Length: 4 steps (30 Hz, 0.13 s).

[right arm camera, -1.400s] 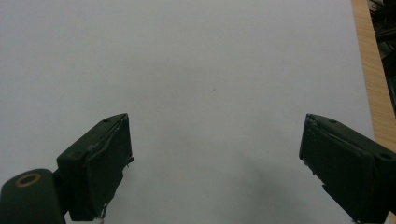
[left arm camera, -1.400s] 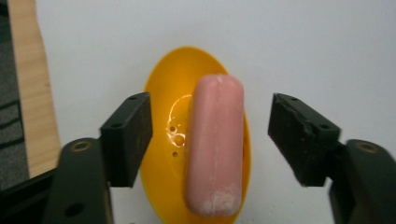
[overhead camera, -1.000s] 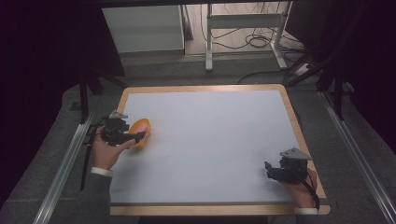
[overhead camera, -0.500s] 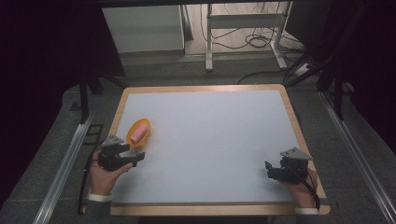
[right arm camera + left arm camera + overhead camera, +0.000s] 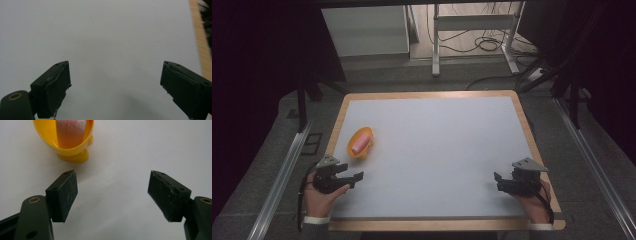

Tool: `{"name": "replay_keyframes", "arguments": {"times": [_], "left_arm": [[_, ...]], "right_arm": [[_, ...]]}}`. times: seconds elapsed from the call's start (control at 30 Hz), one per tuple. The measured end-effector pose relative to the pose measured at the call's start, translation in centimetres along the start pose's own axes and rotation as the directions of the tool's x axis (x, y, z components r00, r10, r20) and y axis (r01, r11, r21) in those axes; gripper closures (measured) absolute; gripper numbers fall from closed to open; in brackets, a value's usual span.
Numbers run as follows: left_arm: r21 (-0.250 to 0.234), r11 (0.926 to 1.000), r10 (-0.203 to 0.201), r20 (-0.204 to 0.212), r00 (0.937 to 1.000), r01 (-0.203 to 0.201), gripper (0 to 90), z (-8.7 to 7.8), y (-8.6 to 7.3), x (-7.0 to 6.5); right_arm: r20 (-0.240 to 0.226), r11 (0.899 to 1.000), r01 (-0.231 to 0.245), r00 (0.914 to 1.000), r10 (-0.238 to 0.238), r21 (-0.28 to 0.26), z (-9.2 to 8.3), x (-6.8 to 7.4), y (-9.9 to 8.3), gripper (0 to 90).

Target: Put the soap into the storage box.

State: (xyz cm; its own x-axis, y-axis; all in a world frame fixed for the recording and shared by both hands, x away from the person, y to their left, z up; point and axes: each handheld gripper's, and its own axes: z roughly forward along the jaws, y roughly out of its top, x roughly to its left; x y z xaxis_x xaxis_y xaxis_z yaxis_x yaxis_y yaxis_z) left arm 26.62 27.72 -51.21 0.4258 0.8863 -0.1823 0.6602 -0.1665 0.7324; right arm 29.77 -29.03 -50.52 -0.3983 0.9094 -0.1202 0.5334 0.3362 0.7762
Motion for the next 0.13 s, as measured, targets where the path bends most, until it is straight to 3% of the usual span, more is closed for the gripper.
{"name": "replay_keyframes", "arguments": {"times": [0.13], "left_arm": [[0.012,0.9999,-0.012,-0.009,0.9999,0.012,24.3,0.36,-0.04,0.23]], "right_arm": [[-0.013,0.999,0.026,0.9996,-0.026,-0.020,-0.16,0.76,0.44,9.0]]}}
